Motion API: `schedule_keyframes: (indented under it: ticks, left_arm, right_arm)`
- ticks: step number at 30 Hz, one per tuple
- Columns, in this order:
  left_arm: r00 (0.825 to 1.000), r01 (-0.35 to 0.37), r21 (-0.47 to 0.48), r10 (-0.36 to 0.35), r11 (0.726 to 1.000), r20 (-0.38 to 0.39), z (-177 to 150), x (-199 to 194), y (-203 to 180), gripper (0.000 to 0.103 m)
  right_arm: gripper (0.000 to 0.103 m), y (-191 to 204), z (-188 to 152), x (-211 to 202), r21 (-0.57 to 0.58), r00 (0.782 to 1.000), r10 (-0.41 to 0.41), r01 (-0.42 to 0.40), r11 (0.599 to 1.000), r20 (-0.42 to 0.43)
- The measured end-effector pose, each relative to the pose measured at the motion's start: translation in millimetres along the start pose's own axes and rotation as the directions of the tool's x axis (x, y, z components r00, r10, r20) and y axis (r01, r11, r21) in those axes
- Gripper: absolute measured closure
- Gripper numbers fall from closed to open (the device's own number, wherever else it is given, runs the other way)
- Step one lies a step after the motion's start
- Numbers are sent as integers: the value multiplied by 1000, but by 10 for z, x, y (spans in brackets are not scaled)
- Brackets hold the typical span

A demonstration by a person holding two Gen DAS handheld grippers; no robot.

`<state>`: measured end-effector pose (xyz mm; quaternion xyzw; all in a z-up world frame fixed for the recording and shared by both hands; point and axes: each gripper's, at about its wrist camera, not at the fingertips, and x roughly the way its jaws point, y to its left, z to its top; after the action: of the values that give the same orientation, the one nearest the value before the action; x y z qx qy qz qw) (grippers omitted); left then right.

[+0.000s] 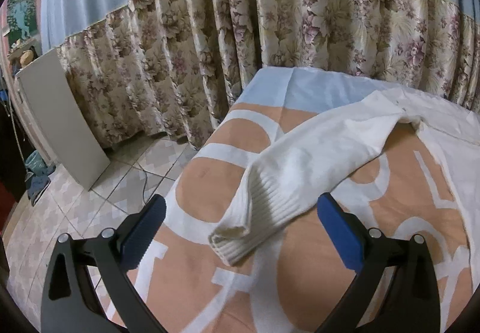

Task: Fold small clothes
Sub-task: 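Move the left gripper to the other sleeve's ribbed cuff and grasp it, then fold the held sleeve across the sweater body with the left gripper, then open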

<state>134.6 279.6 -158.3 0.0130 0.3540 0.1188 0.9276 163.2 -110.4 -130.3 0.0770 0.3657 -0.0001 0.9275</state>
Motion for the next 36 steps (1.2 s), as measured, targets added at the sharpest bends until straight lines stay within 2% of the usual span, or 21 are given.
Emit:
schedule_keyframes:
  ticks: [5, 10, 12, 14, 15, 18, 20, 22, 28, 33, 36]
  left_arm:
    - [994, 83, -40, -85, 996, -66, -42, 256, 146, 2]
    - [988, 90, -102, -102, 991, -118, -52, 402, 280, 3]
    - [986, 79, -126, -96, 989, -135, -62, 432, 324, 12]
    - [985, 59, -130, -79, 990, -154, -66, 459, 328, 34]
    - [984, 49, -128, -70, 991, -161, -66, 467, 323, 39]
    - [984, 37, -122, -58, 992, -167, -48, 448, 303, 64]
    - [985, 24, -120, -44, 992, -167, -20, 423, 280, 87]
    - [986, 25, -128, -46, 991, -159, 37, 350, 234, 94]
    - [992, 21, -97, -32, 995, -118, 353, 53, -140, 96]
    - [993, 48, -94, -58, 994, -106, 681, -122, -699, 97]
    - [993, 55, -73, -62, 996, -99, 892, -150, -1178, 97]
  right_arm:
    - [28, -97, -94, 39, 69, 1000, 4, -3, 998, -17]
    - [26, -64, -118, 86, 65, 999, 20, -18, 998, -33]
    - [25, -37, -124, 109, 55, 999, 25, -23, 998, -38]
    - [24, -25, -139, 128, 45, 998, 34, -32, 998, -44]
    - [24, -26, -145, 140, 43, 998, 37, -35, 998, -48]
    - [24, -58, -142, 182, 45, 997, 48, -46, 998, -60]
    - [24, -86, -125, 188, 46, 996, 57, -54, 997, -63]
    - [24, -127, -95, 181, 42, 996, 64, -62, 997, -60]
    - [24, -370, 56, 180, 43, 995, 86, -84, 996, -51]
    - [23, -664, 227, 191, 53, 993, 103, -100, 994, -51]
    - [23, -871, 322, 222, 61, 992, 108, -104, 993, -64]
